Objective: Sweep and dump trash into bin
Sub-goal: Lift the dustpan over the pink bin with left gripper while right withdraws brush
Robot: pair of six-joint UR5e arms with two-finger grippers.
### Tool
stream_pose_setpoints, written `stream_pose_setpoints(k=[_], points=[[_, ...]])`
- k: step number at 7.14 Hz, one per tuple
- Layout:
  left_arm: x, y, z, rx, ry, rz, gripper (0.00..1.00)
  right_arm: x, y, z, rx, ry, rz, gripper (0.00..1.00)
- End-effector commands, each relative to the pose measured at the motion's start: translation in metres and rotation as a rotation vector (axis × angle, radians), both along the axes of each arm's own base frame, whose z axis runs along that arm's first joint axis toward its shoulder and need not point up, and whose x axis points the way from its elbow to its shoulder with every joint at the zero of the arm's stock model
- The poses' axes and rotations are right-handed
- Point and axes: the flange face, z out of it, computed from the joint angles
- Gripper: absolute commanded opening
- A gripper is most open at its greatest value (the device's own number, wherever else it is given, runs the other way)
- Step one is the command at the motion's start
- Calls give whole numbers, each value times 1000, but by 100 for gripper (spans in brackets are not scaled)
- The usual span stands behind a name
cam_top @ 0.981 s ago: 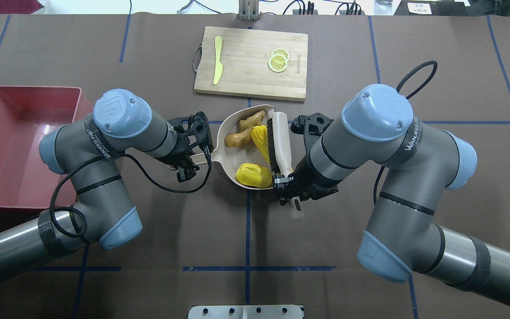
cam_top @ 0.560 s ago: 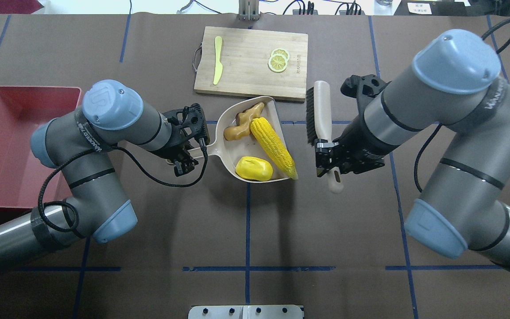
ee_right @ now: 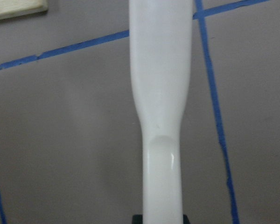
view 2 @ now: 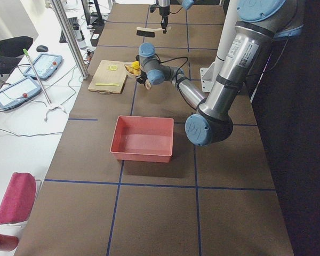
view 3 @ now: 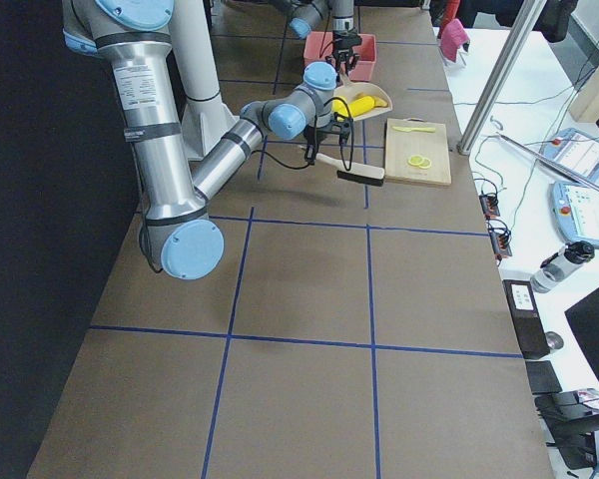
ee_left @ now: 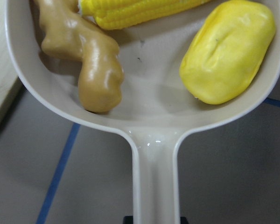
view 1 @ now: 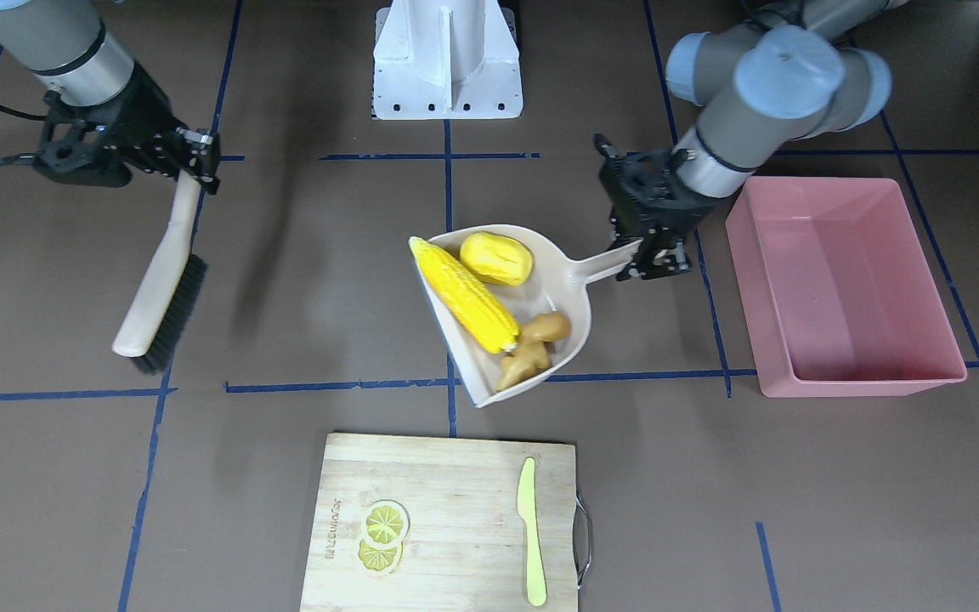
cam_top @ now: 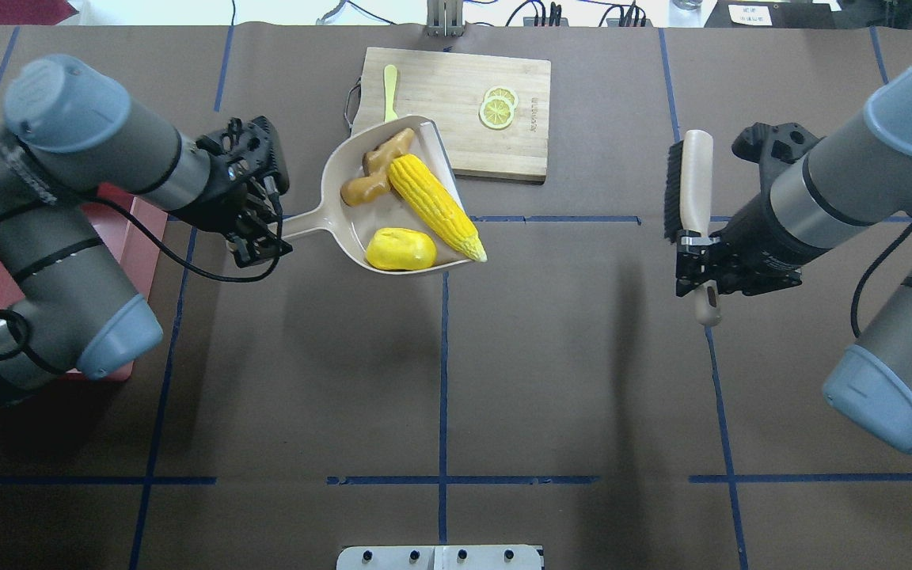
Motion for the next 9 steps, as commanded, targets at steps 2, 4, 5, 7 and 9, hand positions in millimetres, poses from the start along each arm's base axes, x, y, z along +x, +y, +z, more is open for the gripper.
stream_pose_setpoints(k=[2,4,5,7,9], points=[[-143,-16,69,-108,29,-65,6,29,13,53,3,90,-3,1],[-213,21,133,-40,-46,-72,6,34,16,67,12,122,-7,1],[-245,36,173,2,-95,-52,6,35,17,72,10,134,-2,1],[-301,40,206,101,-163,-58,7,40,20,81,20,141,5,1],[-331,39,241,130,-230,-64,7,42,23,86,31,133,5,1]])
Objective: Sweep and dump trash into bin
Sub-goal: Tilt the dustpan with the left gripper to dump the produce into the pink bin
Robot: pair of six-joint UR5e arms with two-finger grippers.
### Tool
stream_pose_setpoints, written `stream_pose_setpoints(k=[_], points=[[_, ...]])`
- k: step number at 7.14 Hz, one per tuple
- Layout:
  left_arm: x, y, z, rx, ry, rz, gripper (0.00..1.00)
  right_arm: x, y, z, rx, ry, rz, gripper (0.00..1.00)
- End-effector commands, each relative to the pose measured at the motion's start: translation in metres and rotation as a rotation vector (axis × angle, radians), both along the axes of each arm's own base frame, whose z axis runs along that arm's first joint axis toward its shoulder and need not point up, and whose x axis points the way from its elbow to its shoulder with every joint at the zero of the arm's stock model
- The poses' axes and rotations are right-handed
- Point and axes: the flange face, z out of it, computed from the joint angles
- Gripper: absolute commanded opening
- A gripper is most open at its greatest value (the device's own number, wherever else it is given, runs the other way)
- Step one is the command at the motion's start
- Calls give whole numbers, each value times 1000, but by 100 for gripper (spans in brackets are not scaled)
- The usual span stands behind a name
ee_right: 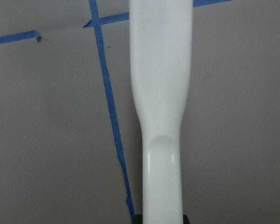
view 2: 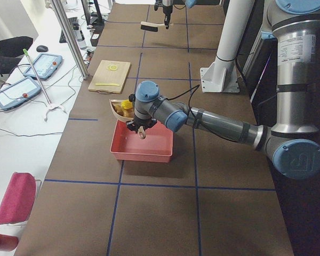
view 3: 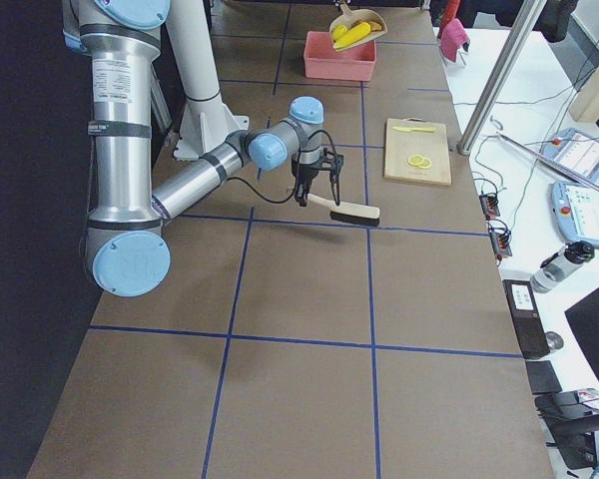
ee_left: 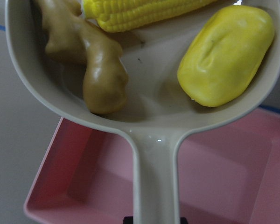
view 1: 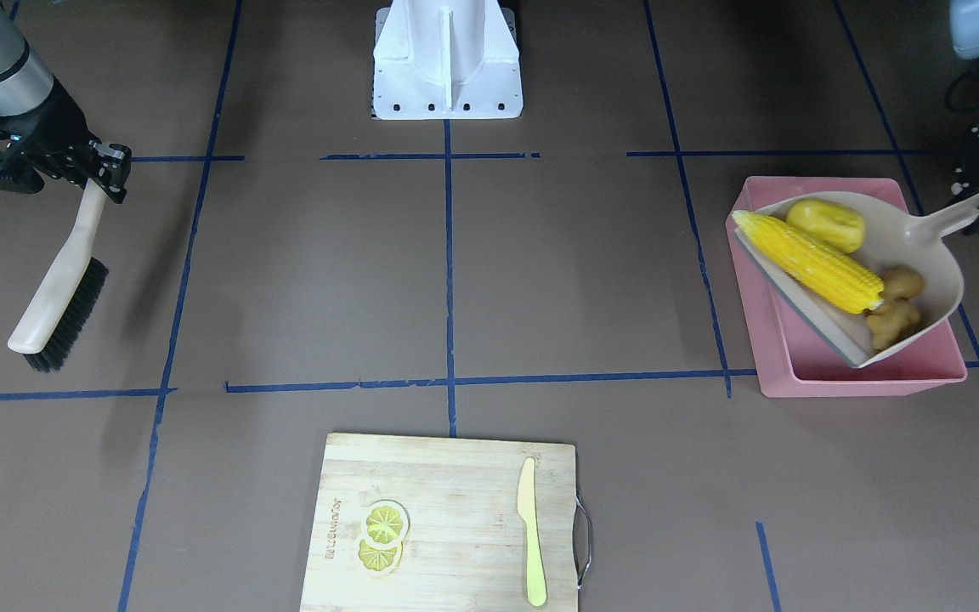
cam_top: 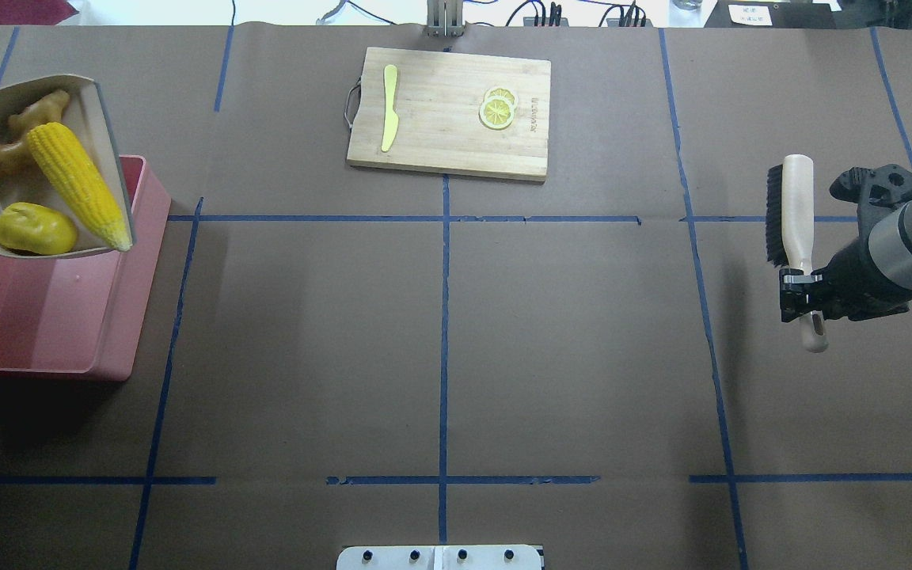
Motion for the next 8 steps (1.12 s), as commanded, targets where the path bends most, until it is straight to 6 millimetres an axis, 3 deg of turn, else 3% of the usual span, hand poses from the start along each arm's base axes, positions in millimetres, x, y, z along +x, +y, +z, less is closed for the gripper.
stream_pose_setpoints(k=[1,2,5,7,8], points=[[-38,-3,45,13,-57,-5,7,1,2,3,2,0,1,1],[-51,-4,55,33,-89,-9,7,2,2,5,1,1,1,1],[-50,-21,46,293,-384,117,8,0,3,7,-3,4,-2,0],[-27,-28,34,397,-478,286,7,0,3,10,-9,8,-3,0],[-26,-31,5,436,-549,319,7,0,3,9,-10,4,-3,0]])
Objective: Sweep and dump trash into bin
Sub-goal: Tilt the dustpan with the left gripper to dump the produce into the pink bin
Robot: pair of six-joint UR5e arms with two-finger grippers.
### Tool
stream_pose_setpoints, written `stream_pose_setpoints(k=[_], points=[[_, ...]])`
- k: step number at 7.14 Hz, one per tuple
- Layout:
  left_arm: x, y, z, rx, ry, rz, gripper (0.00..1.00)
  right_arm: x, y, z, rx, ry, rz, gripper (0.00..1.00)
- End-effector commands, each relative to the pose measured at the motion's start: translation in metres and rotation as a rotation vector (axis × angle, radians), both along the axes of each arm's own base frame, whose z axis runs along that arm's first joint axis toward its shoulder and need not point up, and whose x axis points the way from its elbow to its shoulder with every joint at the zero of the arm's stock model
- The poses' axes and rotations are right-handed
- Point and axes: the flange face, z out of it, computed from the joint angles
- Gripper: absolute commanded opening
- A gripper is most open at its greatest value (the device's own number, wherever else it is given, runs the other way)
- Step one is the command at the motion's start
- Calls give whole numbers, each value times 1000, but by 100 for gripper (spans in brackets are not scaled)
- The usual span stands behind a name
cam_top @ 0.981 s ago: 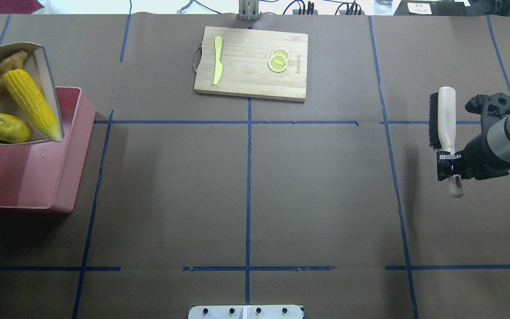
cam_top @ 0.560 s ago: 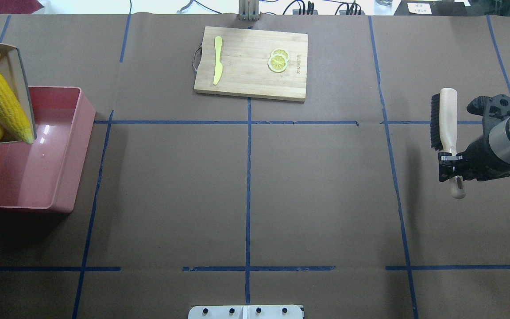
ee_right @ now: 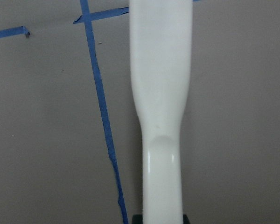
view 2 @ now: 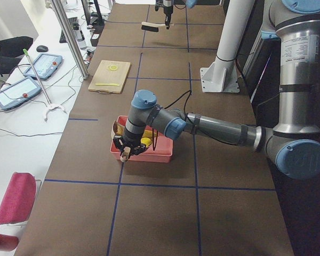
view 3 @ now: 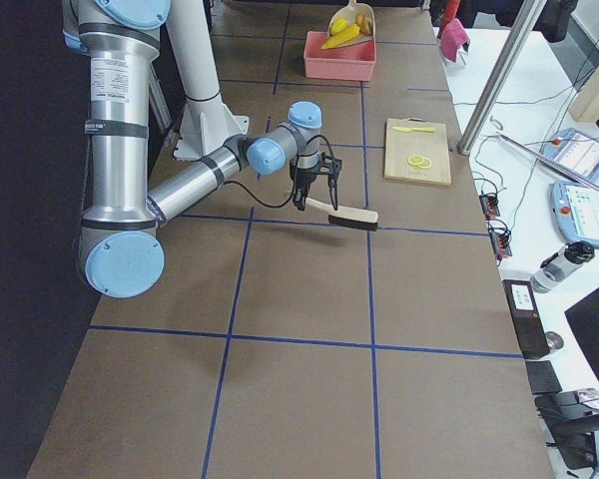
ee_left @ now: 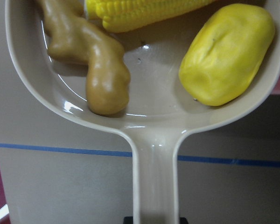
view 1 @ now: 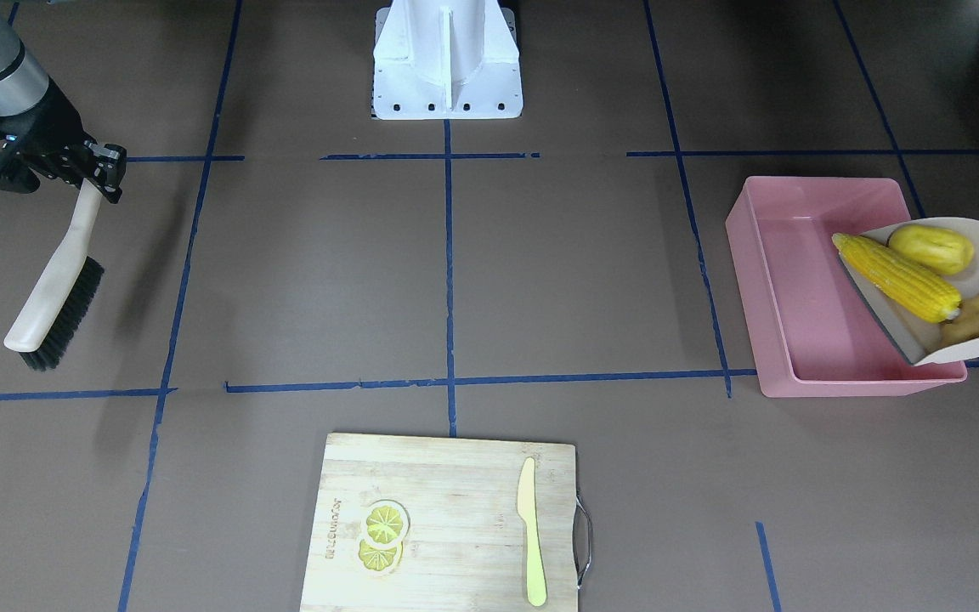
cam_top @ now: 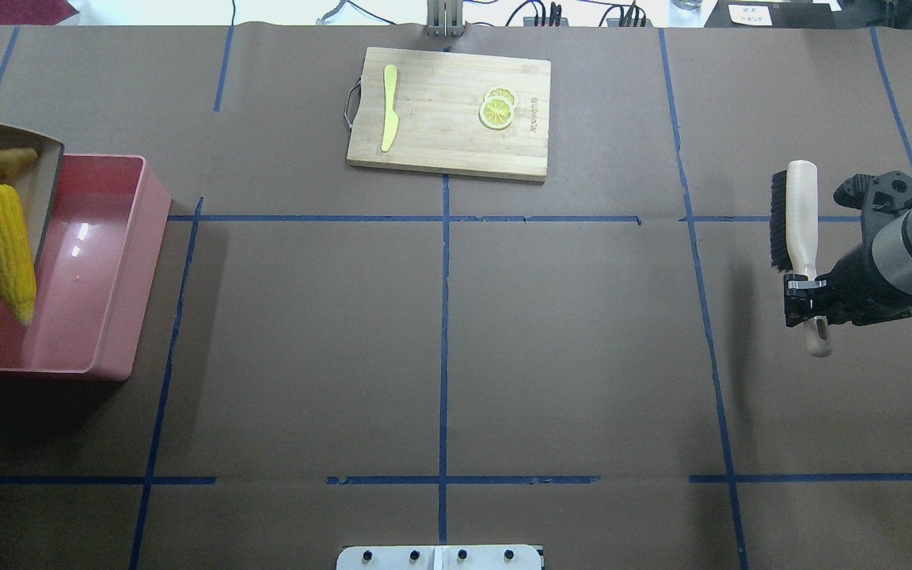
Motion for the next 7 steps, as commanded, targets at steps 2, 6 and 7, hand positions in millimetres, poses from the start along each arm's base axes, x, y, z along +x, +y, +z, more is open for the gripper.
stream_pose_setpoints(k=[2,6,7], points=[[16,-3,-63,43,-202,106,7,-2,0,-1,-6,-6,2,0],[15,-11,-74,54,-234,104,7,-4,-1,-3,-6,-10,2,0],[19,-15,-91,29,-198,99,7,-4,-1,-3,-6,-10,2,0]])
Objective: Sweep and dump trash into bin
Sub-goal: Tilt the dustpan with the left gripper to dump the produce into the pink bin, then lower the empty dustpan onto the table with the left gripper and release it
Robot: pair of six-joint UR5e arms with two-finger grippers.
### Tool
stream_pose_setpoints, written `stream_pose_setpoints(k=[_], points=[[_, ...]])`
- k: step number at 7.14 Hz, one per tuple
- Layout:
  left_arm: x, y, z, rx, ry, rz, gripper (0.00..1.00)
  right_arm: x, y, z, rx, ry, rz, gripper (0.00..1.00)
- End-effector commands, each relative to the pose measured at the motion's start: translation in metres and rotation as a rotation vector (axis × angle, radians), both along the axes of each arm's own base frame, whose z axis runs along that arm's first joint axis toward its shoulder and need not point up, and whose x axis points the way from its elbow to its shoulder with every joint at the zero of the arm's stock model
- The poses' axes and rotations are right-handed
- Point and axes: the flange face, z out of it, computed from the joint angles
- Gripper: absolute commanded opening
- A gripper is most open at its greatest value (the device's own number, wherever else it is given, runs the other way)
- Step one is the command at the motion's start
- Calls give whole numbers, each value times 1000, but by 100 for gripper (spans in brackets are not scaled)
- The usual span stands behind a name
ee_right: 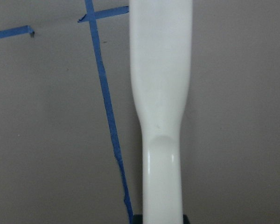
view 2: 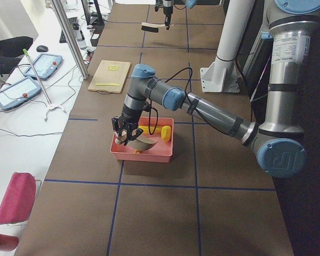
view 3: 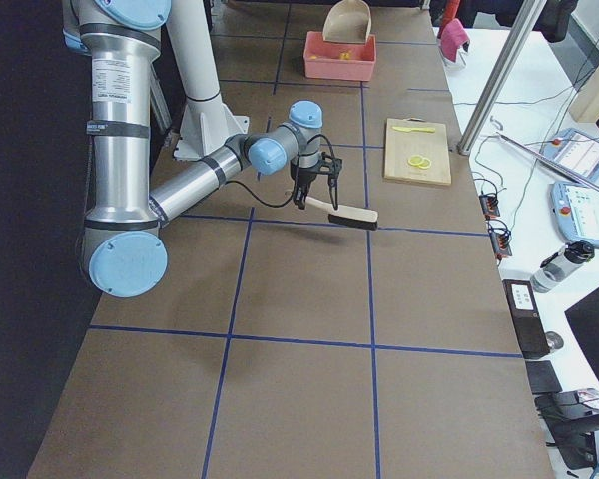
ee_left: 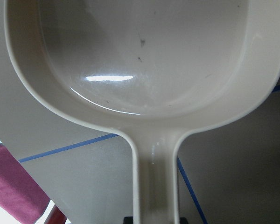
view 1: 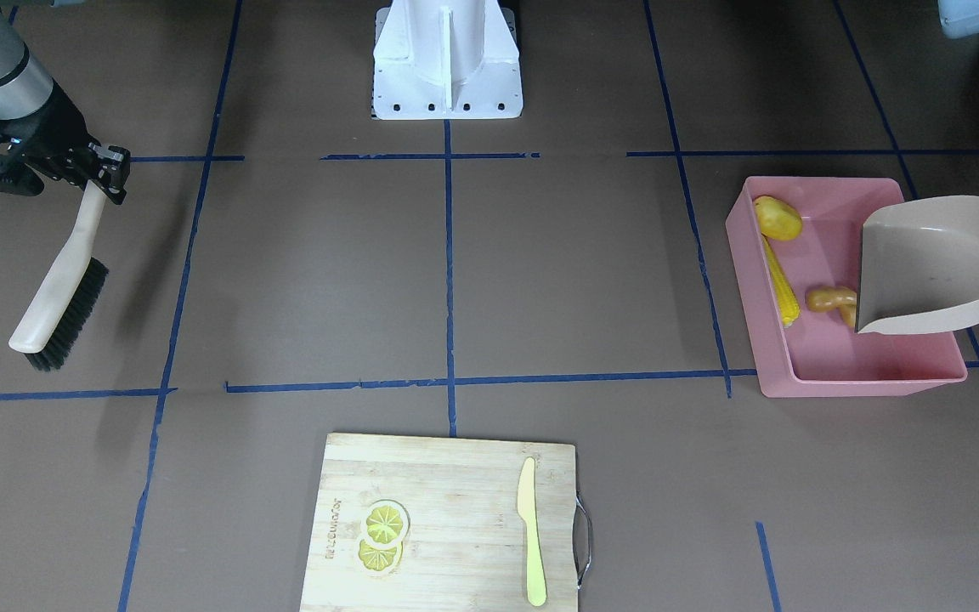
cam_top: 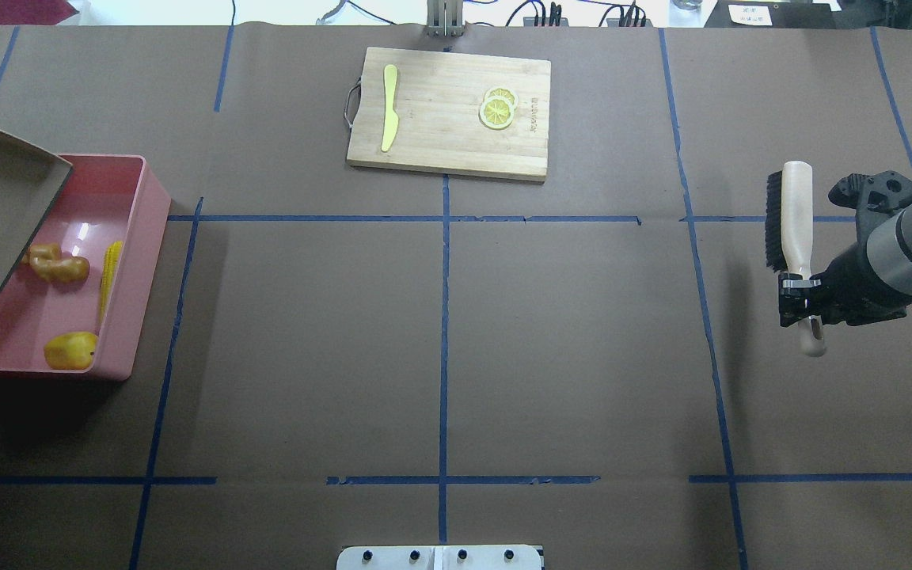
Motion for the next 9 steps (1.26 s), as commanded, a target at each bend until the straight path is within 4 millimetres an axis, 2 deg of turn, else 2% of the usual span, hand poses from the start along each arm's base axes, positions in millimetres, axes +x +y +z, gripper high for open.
stream_pose_setpoints(k=[1,2,3,4,5,6,7,8,9], points=[[12,-8,-31,-70,126,-47,7,0,0,0,1,0,1,0],[22,-6,-44,-135,263,-91,8,0,0,0,0,1,1,0],[33,-8,-66,-198,401,-120,8,0,0,1,0,3,0,0],[44,-14,-102,-243,512,-183,8,0,0,2,-1,4,0,0],[96,-14,-127,-275,540,-148,8,0,-1,3,1,5,-4,0],[169,-2,-149,-353,554,-112,8,1,1,5,3,6,-7,1],[240,23,-163,-439,542,-62,8,1,1,10,-3,14,-7,1],[282,36,-162,-459,498,-64,9,1,1,16,-6,16,-8,1],[323,33,-157,-475,454,-57,9,0,-1,19,-2,12,-6,1]])
